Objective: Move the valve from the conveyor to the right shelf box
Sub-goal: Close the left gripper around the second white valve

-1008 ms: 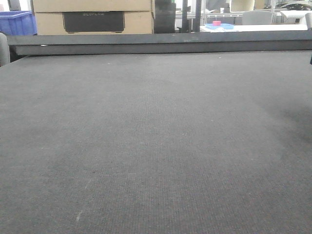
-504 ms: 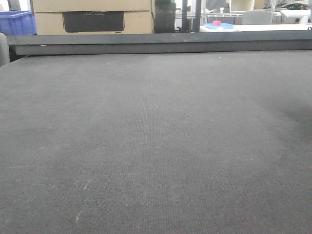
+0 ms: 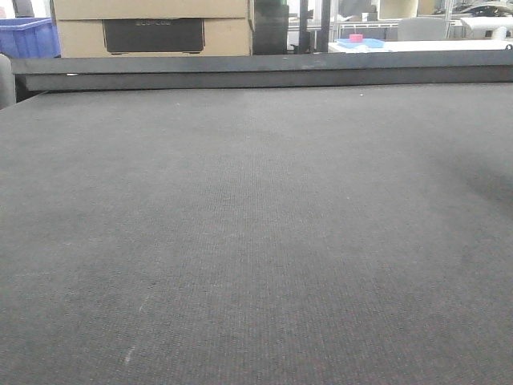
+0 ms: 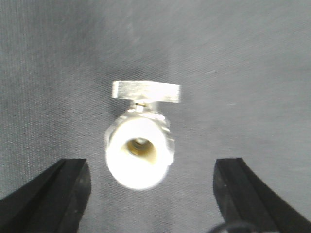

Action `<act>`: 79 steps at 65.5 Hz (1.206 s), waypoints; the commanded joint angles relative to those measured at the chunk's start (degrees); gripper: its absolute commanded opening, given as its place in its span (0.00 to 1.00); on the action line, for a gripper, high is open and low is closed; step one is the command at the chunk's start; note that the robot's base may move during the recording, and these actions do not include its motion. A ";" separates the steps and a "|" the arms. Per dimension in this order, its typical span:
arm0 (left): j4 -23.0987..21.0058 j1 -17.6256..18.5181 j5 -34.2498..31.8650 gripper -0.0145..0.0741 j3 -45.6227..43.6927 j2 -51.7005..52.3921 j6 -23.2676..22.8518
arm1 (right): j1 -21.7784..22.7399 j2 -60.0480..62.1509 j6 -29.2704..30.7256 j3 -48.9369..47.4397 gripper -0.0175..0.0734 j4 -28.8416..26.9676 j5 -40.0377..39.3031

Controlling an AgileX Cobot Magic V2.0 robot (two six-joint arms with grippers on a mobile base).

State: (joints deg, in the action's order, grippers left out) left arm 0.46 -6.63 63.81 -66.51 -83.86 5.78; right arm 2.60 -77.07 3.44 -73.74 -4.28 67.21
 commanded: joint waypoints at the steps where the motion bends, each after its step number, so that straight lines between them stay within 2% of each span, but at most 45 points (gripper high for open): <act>1: 0.61 -0.10 -0.52 0.65 -0.48 -2.43 0.14 | 0.17 1.05 0.31 -1.03 0.01 0.45 -0.37; 26: 1.50 -0.10 -2.58 0.65 -0.48 -7.36 0.14 | 0.17 1.05 0.31 -1.03 0.01 0.45 -0.16; 33: 1.50 -0.10 -2.68 0.62 -0.48 -7.36 0.14 | 0.17 1.05 0.31 -1.03 0.01 0.45 -0.16; 44: 1.50 -0.10 -2.73 0.49 0.00 -7.36 0.04 | 0.17 1.05 0.31 -1.03 0.01 0.45 -0.35; 47: 1.50 -0.10 -2.73 0.42 0.28 -7.36 0.04 | 0.17 1.05 0.31 -1.03 0.01 0.45 -0.35; 57: 1.50 -0.10 -2.82 0.04 0.57 -7.36 0.04 | 0.17 1.05 0.31 -1.03 0.01 0.45 -0.61; 72: 1.23 -0.10 -2.30 0.04 0.45 -6.18 0.04 | 0.17 2.53 0.31 -1.03 0.01 -1.47 -1.28; 79: -0.46 -0.10 -3.63 0.04 0.45 -2.96 0.41 | 0.17 4.24 0.31 -1.03 0.01 -2.18 -2.79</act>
State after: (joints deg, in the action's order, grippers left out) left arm 1.50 -6.63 61.03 -65.82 -89.97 5.94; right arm 2.60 -75.24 3.44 -73.74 -5.93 67.35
